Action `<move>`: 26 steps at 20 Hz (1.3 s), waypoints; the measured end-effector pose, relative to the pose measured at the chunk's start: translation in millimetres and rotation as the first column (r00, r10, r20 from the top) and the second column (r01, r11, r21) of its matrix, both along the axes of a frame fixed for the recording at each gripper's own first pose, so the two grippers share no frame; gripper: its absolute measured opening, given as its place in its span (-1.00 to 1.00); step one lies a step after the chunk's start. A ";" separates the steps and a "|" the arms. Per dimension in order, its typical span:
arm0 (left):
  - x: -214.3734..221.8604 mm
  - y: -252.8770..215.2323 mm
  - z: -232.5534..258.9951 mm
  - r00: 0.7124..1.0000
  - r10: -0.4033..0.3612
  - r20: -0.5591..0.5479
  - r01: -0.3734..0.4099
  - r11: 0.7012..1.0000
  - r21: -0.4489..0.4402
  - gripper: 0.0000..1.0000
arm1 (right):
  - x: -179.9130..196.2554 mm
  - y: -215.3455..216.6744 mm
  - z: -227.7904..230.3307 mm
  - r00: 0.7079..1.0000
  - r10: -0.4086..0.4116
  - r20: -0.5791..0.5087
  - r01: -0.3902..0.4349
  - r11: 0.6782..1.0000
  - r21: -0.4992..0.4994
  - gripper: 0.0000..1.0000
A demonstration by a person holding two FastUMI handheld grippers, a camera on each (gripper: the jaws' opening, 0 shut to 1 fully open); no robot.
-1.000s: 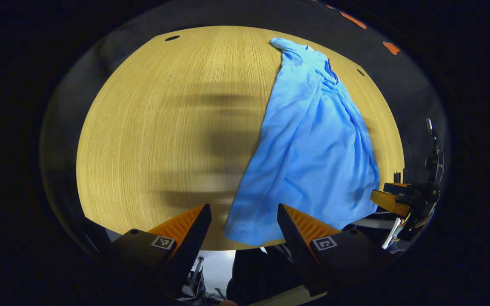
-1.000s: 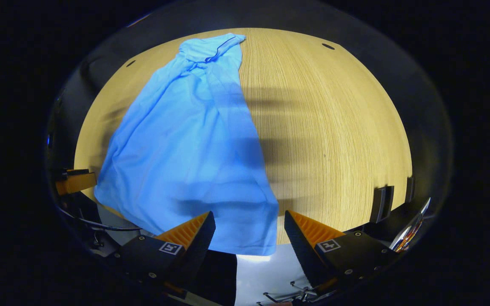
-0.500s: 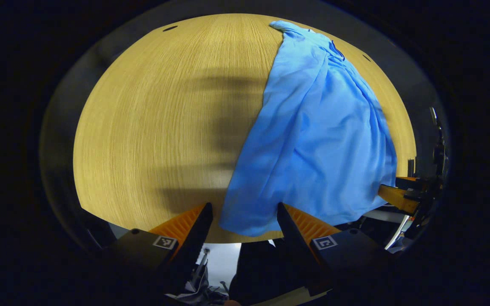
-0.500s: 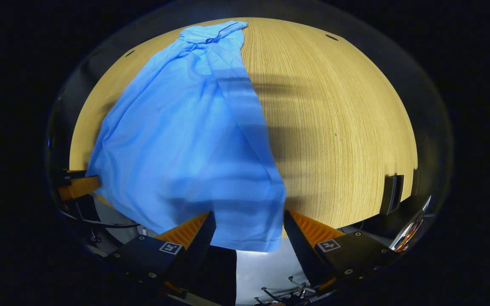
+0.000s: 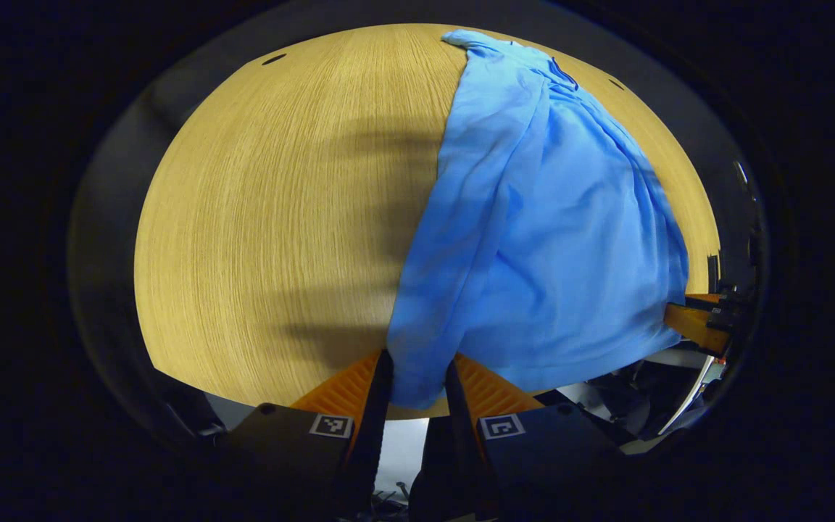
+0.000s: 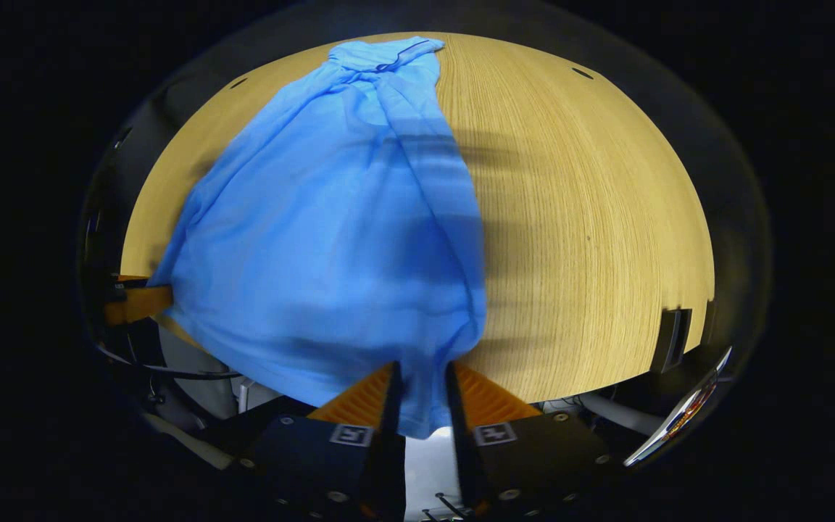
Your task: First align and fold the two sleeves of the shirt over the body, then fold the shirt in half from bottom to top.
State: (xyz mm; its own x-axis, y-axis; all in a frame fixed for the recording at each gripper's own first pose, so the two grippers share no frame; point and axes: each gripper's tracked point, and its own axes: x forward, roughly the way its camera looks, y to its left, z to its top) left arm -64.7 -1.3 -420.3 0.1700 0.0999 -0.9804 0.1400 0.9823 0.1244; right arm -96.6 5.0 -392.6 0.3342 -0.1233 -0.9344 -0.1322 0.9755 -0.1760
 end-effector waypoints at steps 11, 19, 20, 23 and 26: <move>96.7 -26.0 9.5 0.995 0.072 0.070 -0.064 0.991 -0.121 -0.90 | 30.2 20.6 36.6 0.998 -0.028 0.060 0.021 0.992 0.121 -0.99; 190.4 -49.2 57.5 0.976 0.065 0.208 -0.033 0.987 -0.155 -0.90 | 122.6 29.9 110.7 0.977 0.041 0.208 -0.065 0.992 0.112 -0.99; 203.8 -52.0 63.0 0.973 0.064 0.223 -0.028 0.987 -0.158 -0.90 | 135.7 29.5 118.7 0.974 0.047 0.224 -0.072 0.992 0.106 -0.99; 243.4 -60.7 80.7 0.962 0.075 0.263 -0.030 0.985 -0.171 -0.90 | 170.5 27.8 138.3 0.966 0.053 0.254 -0.082 0.991 0.104 -0.99; 282.9 -70.5 94.1 0.953 0.076 0.293 -0.024 0.984 -0.176 -0.90 | 202.1 27.3 153.1 0.960 0.078 0.269 -0.106 0.990 0.094 -0.99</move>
State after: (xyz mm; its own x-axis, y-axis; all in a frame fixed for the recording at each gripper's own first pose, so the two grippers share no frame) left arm 218.2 -71.8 -326.3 0.4553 -0.0465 -0.8891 0.0719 0.9973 -0.0154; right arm 105.5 32.3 -239.4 0.5759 0.0149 -0.8174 -0.1851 0.9762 -0.1126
